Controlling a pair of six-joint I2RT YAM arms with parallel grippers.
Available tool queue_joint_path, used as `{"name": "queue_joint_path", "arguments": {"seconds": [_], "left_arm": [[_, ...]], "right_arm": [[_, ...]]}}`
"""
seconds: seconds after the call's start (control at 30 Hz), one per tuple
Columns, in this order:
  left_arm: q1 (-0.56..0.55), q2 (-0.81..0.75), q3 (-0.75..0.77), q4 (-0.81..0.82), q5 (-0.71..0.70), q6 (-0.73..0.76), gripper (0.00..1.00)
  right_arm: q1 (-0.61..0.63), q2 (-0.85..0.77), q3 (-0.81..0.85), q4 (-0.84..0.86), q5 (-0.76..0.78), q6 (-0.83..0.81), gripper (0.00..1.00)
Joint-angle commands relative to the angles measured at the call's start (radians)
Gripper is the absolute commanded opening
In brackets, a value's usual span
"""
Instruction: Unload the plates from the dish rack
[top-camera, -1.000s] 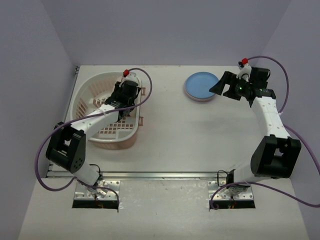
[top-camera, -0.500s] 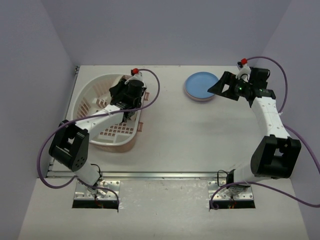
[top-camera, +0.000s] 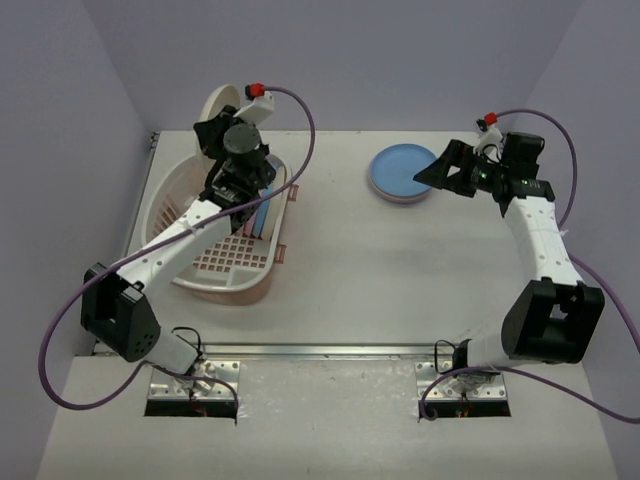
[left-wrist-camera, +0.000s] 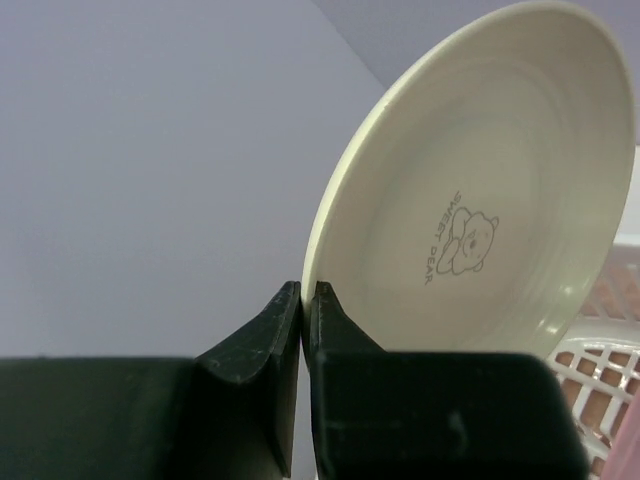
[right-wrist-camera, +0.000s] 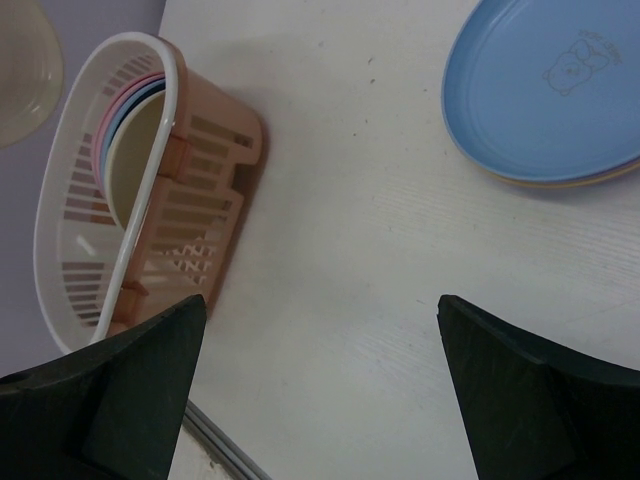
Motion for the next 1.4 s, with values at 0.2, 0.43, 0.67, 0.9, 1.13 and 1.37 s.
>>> {"name": "queue_joint_path", "arguments": {"seconds": [0.2, 0.43, 0.67, 0.9, 1.13, 1.37], "left_arm": [[0.002, -0.185, 0.299, -0.852, 0.691, -0.742, 0.00], [0.027, -0.220, 0.243, -0.944, 1.052, -0.854, 0.00], [0.055, -0.201, 0.226, -0.983, 1.291, -0.898, 0.00], [0.057, -0.182, 0.224, -0.986, 1.345, -0.908, 0.00], [0.082, -0.190, 0.192, -0.959, 1.177, -0.958, 0.80], [0.233, -0.176, 0.251, -0.957, 1.052, -1.085, 1.00]], "right_arm": [[0.150, -0.149, -0.001, 0.130, -0.068, -0.027, 0.97], [0.336, -0.135, 0.092, 0.120, 0.033, -0.055, 0.96], [0.447, -0.042, 0.185, 0.076, 0.125, -0.106, 0.87], [0.552, 0.037, 0.220, 0.016, 0.268, -0.222, 0.50], [0.552, 0.069, 0.222, -0.006, 0.342, -0.225, 0.00], [0.318, 0.143, 0.243, -0.007, 0.312, -0.047, 0.00]]}}
